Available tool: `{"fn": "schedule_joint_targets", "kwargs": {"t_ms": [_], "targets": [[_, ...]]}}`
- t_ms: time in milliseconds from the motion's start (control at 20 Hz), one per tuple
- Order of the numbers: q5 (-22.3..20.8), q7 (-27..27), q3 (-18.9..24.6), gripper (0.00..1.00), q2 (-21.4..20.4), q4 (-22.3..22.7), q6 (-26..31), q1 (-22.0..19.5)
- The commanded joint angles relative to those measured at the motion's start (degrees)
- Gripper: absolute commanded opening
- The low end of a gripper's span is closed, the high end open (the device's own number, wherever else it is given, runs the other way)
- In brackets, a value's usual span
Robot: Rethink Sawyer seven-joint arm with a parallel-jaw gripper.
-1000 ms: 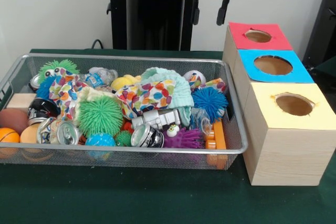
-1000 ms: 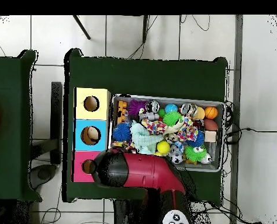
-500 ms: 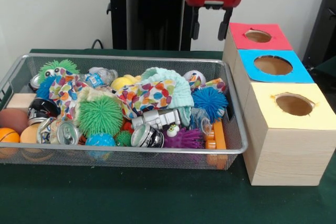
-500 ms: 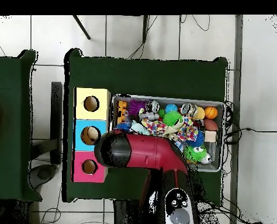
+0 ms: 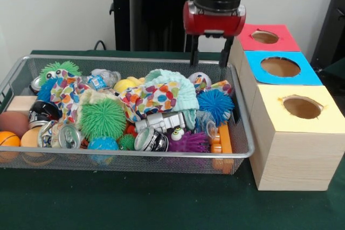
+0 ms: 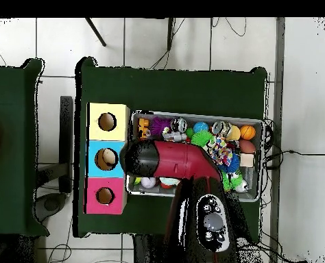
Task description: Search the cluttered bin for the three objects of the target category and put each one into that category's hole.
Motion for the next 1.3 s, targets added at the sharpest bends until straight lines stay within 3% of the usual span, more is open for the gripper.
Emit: {"fn": "schedule_joint_targets", "kwargs": {"t_ms": [50, 350, 850, 1300], "targets": [[-1.9, 2.0, 5.5, 1.00, 8.3, -5.7, -2.4, -2.6], [-2.1, 2.8, 5.5, 1.00, 10.8, -7.4, -4.9, -2.4], [-0.4, 3.6, 5.1, 1.00, 10.2, -12.4, 1.0, -0.5], [-0.8, 4.3, 4.6, 1.00, 11.7, -13.1, -0.4, 0.4]]}}
